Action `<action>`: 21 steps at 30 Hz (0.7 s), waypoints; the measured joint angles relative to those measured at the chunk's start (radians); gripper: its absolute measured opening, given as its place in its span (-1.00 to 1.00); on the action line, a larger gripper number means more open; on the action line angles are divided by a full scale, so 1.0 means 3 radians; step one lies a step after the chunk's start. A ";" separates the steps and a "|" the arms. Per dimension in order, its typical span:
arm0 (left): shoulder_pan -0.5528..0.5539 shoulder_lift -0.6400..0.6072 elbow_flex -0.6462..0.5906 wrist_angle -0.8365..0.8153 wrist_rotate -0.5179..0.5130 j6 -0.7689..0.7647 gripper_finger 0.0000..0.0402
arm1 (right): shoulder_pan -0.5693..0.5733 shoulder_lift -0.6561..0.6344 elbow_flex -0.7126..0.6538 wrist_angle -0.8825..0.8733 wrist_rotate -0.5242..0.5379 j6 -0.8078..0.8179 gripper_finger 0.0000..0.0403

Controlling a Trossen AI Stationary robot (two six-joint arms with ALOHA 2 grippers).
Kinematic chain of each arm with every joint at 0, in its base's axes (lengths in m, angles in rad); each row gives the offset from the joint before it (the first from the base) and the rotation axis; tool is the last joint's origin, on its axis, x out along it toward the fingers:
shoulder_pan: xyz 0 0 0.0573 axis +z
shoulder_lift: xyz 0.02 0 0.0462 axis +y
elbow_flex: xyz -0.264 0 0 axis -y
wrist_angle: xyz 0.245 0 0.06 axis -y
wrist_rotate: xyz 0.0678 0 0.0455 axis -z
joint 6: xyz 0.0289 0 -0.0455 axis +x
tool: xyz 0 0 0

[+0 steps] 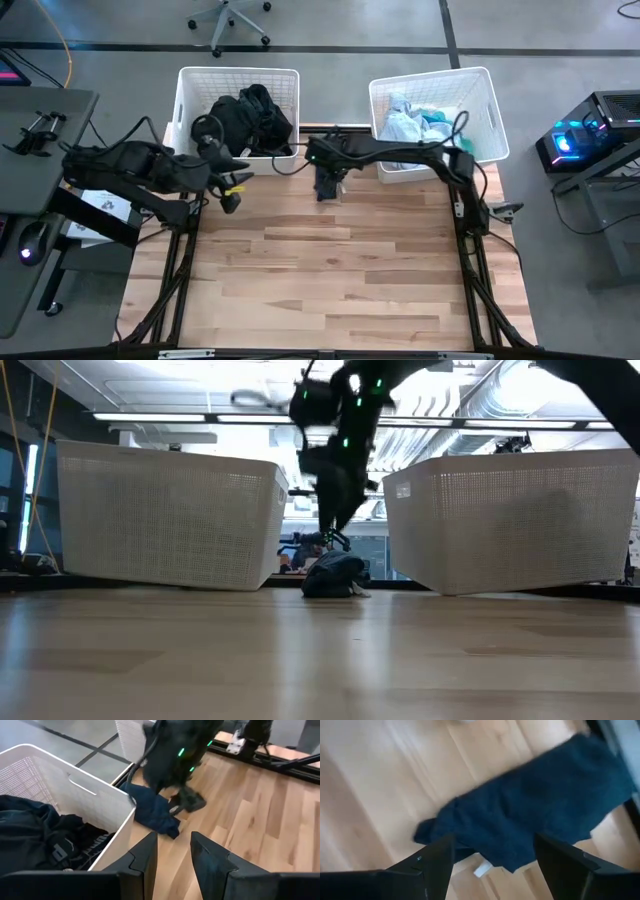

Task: Sort clothes
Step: Put the dark blue shorts into the left white laundry organizer

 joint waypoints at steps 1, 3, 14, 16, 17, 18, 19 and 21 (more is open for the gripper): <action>-0.0019 -0.0016 0.0000 0.0000 0.0001 0.0000 -0.48 | -0.0012 0.0055 -0.0017 -0.0001 0.0000 0.0008 0.24; -0.0055 -0.0041 0.0000 0.0000 0.0000 0.0000 -0.48 | -0.0025 0.0145 -0.0074 -0.0009 0.0002 0.0017 0.18; -0.0158 -0.0044 0.0001 0.0019 0.0000 -0.0003 -0.48 | -0.0036 0.0634 -0.0106 0.0160 -0.0056 -0.0068 -0.28; -0.0175 -0.0044 0.0001 0.0018 0.0001 -0.0024 -0.48 | -0.0036 0.0684 -0.0094 0.0163 -0.0105 -0.0068 -0.41; -0.0175 -0.0044 0.0001 0.0019 0.0000 -0.0027 -0.48 | -0.0036 0.0707 -0.0089 0.0164 -0.0138 -0.0069 -0.49; -0.0175 -0.0048 0.0001 0.0018 0.0001 -0.0028 -0.48 | -0.0036 0.0734 -0.0087 0.0160 -0.0166 -0.0071 -0.58; -0.0175 -0.0050 0.0001 0.0019 0.0001 -0.0032 -0.48 | -0.0033 0.0747 -0.0088 0.0160 -0.0200 -0.0073 -0.67; -0.0175 -0.0056 0.0001 0.0018 0.0002 -0.0063 -0.48 | -0.0022 0.0754 -0.0091 0.0173 -0.0365 -0.0157 -0.88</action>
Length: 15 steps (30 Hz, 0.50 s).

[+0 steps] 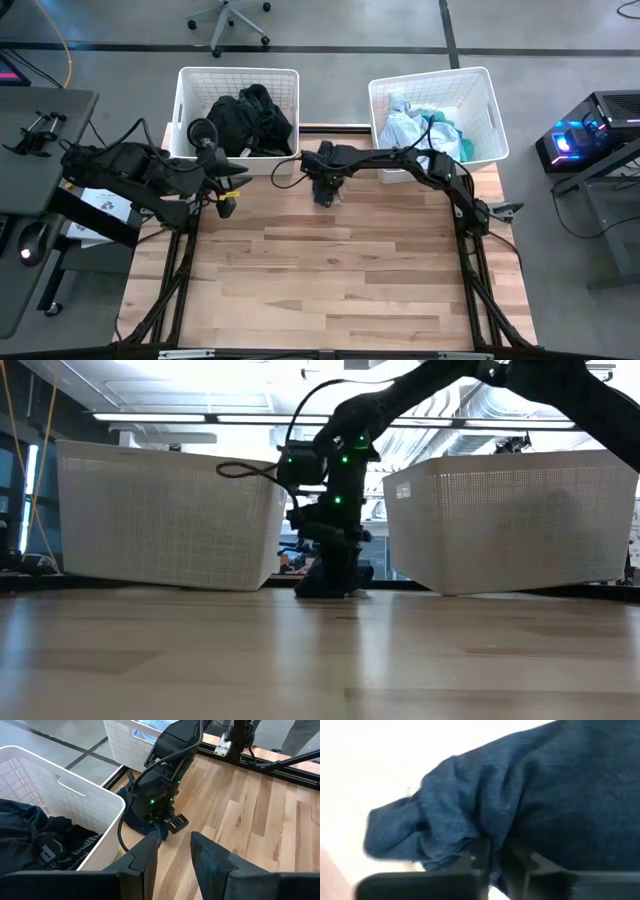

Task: Sort clothes
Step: Put the dark blue shorts into the left white laundry organizer

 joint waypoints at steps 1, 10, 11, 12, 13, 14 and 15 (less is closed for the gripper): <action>0.0000 -0.0002 0.0000 0.0001 -0.0001 -0.0015 -0.48 | 0.0009 0.0000 0.0000 0.0019 -0.0113 -0.0047 -0.93; 0.0000 -0.0087 0.0001 -0.0001 -0.0010 -0.0035 -0.48 | 0.0174 -0.0391 -0.0029 -0.0180 -0.0836 -0.0083 -0.97; 0.0000 -0.0103 0.0001 0.0000 -0.0025 -0.0020 -0.48 | 0.0190 -0.0465 -0.0026 -0.0227 -0.0940 -0.0087 -0.97; 0.0000 -0.0119 0.0001 -0.0002 -0.0052 -0.0019 -0.48 | 0.0209 -0.0536 -0.0025 -0.0283 -0.1045 -0.0107 -0.98; 0.0001 -0.0137 0.0001 -0.0005 -0.0073 -0.0017 -0.48 | 0.0232 -0.0598 -0.0025 -0.0332 -0.1138 -0.0137 -0.98; 0.0001 -0.0155 0.0001 -0.0005 -0.0090 0.0000 -0.48 | 0.0252 -0.0656 -0.0025 -0.0362 -0.1221 -0.0166 -0.99; 0.0001 -0.0180 0.0001 -0.0003 -0.0108 0.0025 -0.48 | 0.0273 -0.0724 -0.0025 -0.0387 -0.1302 -0.0194 -0.99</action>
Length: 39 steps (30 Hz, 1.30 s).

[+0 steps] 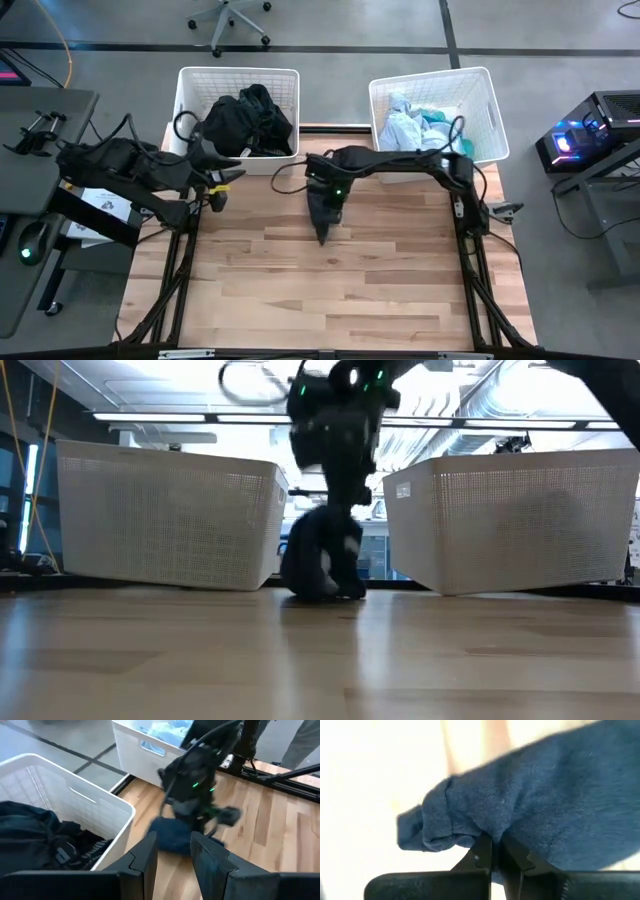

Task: Sort clothes
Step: Put the dark blue shorts into the left white laundry organizer

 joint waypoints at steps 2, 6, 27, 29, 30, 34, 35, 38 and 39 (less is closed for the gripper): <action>0.0000 -0.0037 0.0000 -0.0001 -0.0056 0.0046 -0.48 | 0.0026 -0.0158 -0.0001 -0.0029 -0.0205 -0.0053 -0.99; 0.0000 -0.0084 0.0001 -0.0001 -0.0081 0.0152 -0.48 | 0.0034 -0.0525 0.0001 0.0014 -0.0570 -0.0026 -0.99; 0.0065 0.0021 0.0001 0.1363 0.0806 0.2073 -0.09 | 0.0020 -0.1073 0.0009 0.2222 -0.0609 0.0382 -1.00; 0.0138 0.0099 0.0001 0.1351 0.0859 0.2077 0.04 | 0.0020 -0.1073 0.0009 0.2287 -0.0631 0.0384 -1.00; 0.0177 0.0147 0.0001 0.1341 0.0860 0.2070 0.09 | 0.0020 -0.1073 0.0009 0.2310 -0.0637 0.0384 -1.00; 0.0326 0.0368 0.0001 0.1275 0.0854 0.2048 0.27 | 0.0022 -0.1073 0.0009 0.2427 -0.0660 0.0465 -1.00; 0.0360 0.0419 0.0001 0.1248 0.0856 0.2029 0.30 | 0.0022 -0.1073 0.0009 0.2457 -0.0685 0.0470 -1.00; 0.0453 0.0565 0.0001 0.1120 0.0862 0.1892 0.33 | 0.0022 -0.1073 0.0009 0.2550 -0.0802 0.0522 -1.00; 0.0482 0.0606 0.0001 0.1074 0.0882 0.1854 0.33 | 0.0022 -0.1073 0.0009 0.2573 -0.0809 0.0542 -1.00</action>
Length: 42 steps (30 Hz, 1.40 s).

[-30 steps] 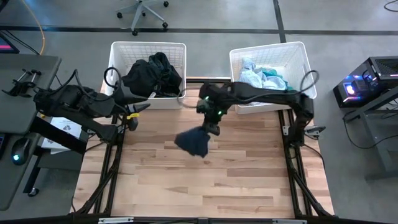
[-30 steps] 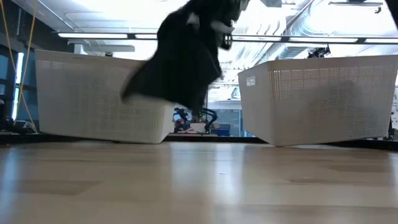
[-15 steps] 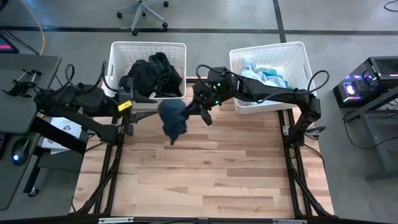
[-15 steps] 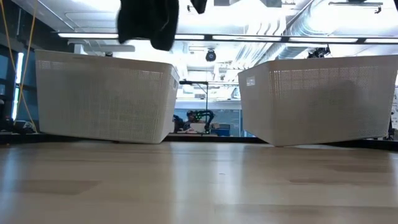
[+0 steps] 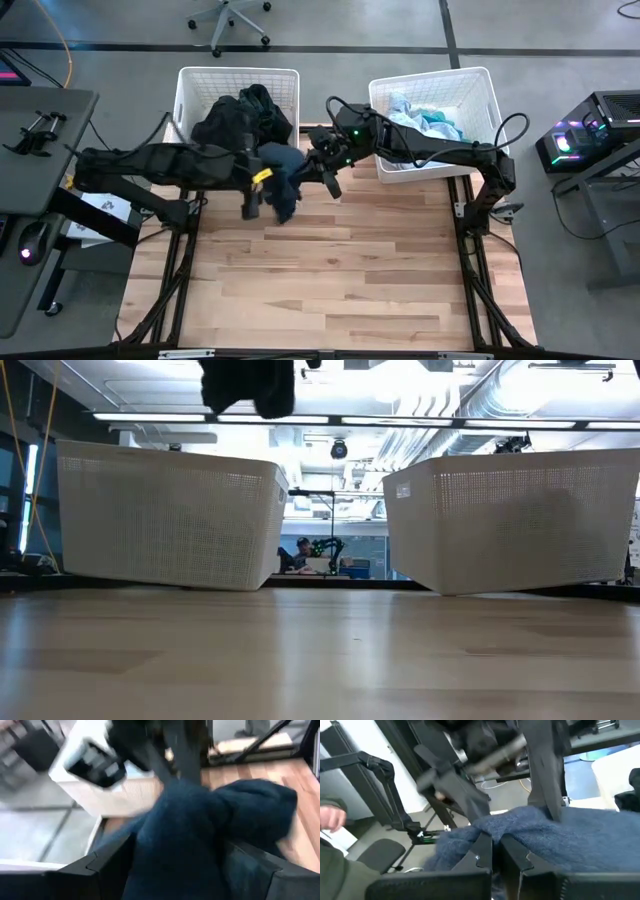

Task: Sort clothes
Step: Put the dark blue shorts into the left white laundry organizer

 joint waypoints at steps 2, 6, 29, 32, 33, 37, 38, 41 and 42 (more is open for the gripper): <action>0.0060 0.0068 0.0000 -0.0095 0.0133 -0.0073 0.33 | 0.0003 0.0000 0.0000 0.0005 -0.0004 0.0024 -1.00; 0.0133 0.0140 -0.0001 -0.0107 0.0349 -0.0172 0.20 | 0.0017 0.0000 -0.0001 0.0010 -0.0005 0.0033 -1.00; 0.0211 0.0109 0.0450 -0.0272 -0.0019 -0.0502 -0.97 | -0.0124 -0.0290 0.0004 -0.0666 0.0010 0.0179 -0.35; 0.0367 0.0098 0.0720 -0.0500 -0.0267 -0.0502 -0.99 | -0.0192 -0.0406 0.0003 -0.0699 0.0016 0.0175 -0.25; 0.0440 0.0098 0.0797 -0.0572 -0.0335 -0.0492 -0.99 | -0.0213 -0.0449 0.0003 -0.0702 0.0018 0.0165 -0.24; 0.0863 0.0102 0.0967 -0.0823 -0.0526 -0.0362 -0.99 | -0.0273 -0.0613 0.0003 -0.0755 0.0020 0.0097 -0.23; 0.1012 0.0102 0.0971 -0.0864 -0.0529 -0.0315 -0.99 | -0.0286 -0.0644 0.0003 -0.0784 0.0027 0.0075 -0.23; 0.1539 0.0142 0.0971 -0.1102 -0.0442 -0.0171 -0.99 | -0.0289 -0.0726 0.0003 -0.0846 0.0108 0.0012 -0.23; 0.1722 0.0176 0.0971 -0.1175 -0.0367 -0.0128 -0.99 | -0.0287 -0.0751 0.0003 -0.0891 0.0159 -0.0025 -0.23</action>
